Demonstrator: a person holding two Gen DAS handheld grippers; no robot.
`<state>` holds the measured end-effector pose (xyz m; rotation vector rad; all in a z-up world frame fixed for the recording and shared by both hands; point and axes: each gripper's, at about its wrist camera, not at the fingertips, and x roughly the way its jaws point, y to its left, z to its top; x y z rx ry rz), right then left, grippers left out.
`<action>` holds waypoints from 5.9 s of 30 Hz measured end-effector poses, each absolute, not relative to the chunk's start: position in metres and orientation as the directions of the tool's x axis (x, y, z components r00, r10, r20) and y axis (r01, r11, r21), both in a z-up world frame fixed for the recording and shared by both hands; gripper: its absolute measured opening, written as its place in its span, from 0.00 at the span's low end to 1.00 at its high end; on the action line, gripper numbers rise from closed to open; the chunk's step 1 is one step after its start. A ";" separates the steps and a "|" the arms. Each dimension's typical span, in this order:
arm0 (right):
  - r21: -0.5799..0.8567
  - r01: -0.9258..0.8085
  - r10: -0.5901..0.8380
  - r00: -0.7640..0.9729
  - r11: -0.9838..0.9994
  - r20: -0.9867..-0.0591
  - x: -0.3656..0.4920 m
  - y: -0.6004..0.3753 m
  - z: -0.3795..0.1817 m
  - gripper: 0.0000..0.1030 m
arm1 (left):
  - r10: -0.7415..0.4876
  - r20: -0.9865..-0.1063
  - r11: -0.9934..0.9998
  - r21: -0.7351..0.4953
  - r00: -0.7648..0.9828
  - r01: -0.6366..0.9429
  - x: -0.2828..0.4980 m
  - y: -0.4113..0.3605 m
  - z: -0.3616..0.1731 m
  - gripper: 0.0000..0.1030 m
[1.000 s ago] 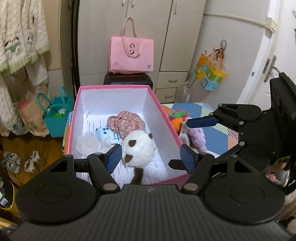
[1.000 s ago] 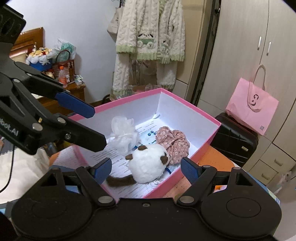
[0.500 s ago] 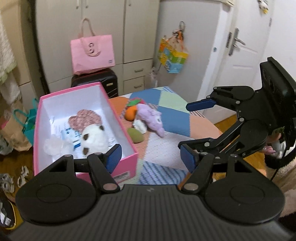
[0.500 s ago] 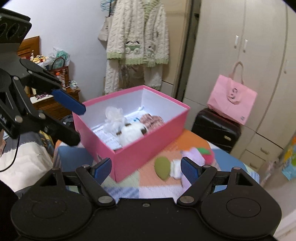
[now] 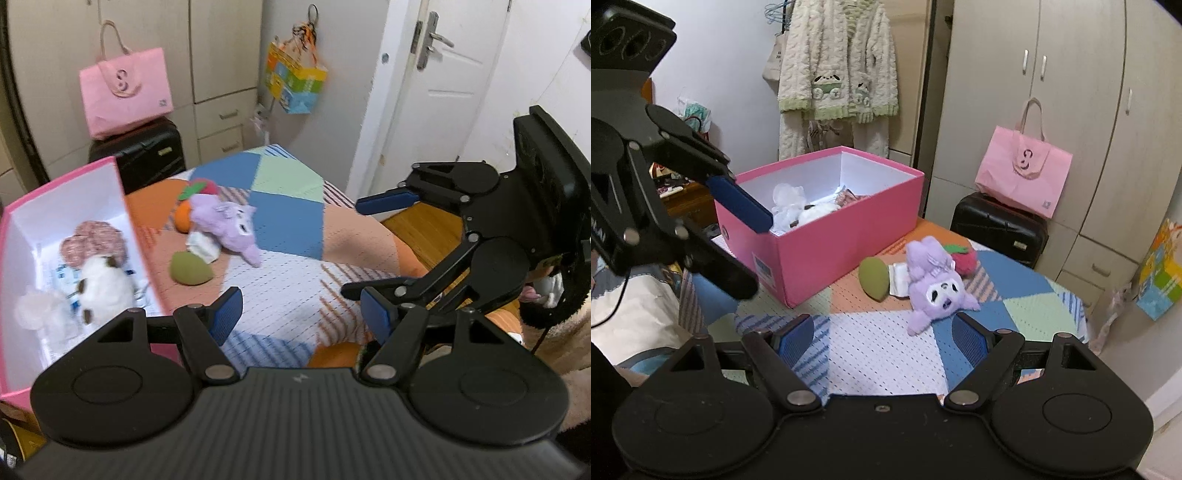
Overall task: Organize soft objects
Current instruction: 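Withdraw the left tool and reach toward the lavender bunny plush, then close the left gripper on the lavender bunny plush, then lift the bunny plush with the left gripper and carry it over the box, then lower the bunny plush into the box and open the left gripper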
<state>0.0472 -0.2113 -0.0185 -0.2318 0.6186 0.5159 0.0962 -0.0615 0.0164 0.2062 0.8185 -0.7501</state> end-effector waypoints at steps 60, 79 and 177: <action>-0.043 -0.717 0.543 0.565 0.696 -0.621 0.210 -0.218 -0.131 0.81 | -0.365 -0.714 0.921 -0.186 0.598 0.341 0.220 -0.124 -0.103 0.33; 0.032 -0.494 0.417 0.696 0.869 -0.585 0.155 -0.219 -0.126 0.77 | -0.455 -0.705 0.874 -0.237 0.545 0.423 0.187 -0.122 -0.092 0.31; 0.143 -0.572 0.463 0.465 0.808 -0.755 0.279 0.028 -0.040 0.82 | -0.322 -0.729 0.943 -0.304 0.604 0.135 0.279 0.135 -0.028 0.31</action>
